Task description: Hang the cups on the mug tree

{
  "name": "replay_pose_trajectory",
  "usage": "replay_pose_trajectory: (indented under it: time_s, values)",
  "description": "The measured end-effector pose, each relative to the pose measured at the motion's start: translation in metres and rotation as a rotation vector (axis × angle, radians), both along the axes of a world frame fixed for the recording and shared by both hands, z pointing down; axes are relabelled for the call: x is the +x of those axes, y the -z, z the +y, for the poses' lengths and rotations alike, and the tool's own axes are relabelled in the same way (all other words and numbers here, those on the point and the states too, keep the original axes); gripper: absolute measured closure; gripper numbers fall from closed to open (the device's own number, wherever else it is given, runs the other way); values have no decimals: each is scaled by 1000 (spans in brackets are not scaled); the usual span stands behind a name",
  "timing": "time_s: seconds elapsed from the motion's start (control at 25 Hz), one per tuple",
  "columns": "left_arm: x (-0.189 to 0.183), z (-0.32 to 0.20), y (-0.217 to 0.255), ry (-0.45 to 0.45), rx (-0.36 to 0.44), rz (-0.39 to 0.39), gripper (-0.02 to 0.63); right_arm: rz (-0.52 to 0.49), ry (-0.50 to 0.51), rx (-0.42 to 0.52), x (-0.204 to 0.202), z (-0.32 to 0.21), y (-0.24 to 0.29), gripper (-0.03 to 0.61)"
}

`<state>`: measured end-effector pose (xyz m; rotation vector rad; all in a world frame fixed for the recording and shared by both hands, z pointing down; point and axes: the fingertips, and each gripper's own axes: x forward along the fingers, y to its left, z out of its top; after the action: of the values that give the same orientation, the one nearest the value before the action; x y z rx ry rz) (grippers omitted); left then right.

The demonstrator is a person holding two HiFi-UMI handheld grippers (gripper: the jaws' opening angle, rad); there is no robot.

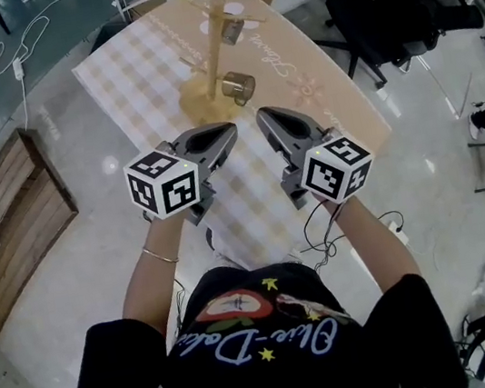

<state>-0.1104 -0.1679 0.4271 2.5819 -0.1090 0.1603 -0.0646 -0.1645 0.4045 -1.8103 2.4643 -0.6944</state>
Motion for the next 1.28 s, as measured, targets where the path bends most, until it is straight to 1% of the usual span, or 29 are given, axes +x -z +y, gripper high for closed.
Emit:
replay_pose_trajectory:
  time_s: [0.12,0.24,0.36,0.52,0.68,0.8,0.92,1.04,1.16,1.28]
  values:
    - [-2,7,3,20,65,-29,606,-5,24,5,0,5,1,569]
    - [-3,11,6,48,96,-33,606,-8,55,7,1,4,0,569]
    - [-6,13,5,99,118,-51,606,-9,121,10,-3,5,-1,569]
    - [-12,20,1,181,102,-86,606,15,223,14,-8,12,-1,569]
    - [-16,28,0,268,70,-79,606,36,267,30,-6,17,6,569]
    - [-15,39,1,290,75,-84,606,50,304,37,-6,22,11,569]
    - [-18,52,1,313,91,-102,606,77,352,18,-7,26,9,569]
    - [-23,64,1,347,116,-122,606,74,393,8,-10,28,8,569]
    - [-26,69,3,391,106,-106,606,83,441,15,-16,30,10,569]
    - [-28,71,7,417,121,-109,606,78,493,32,-24,34,15,569]
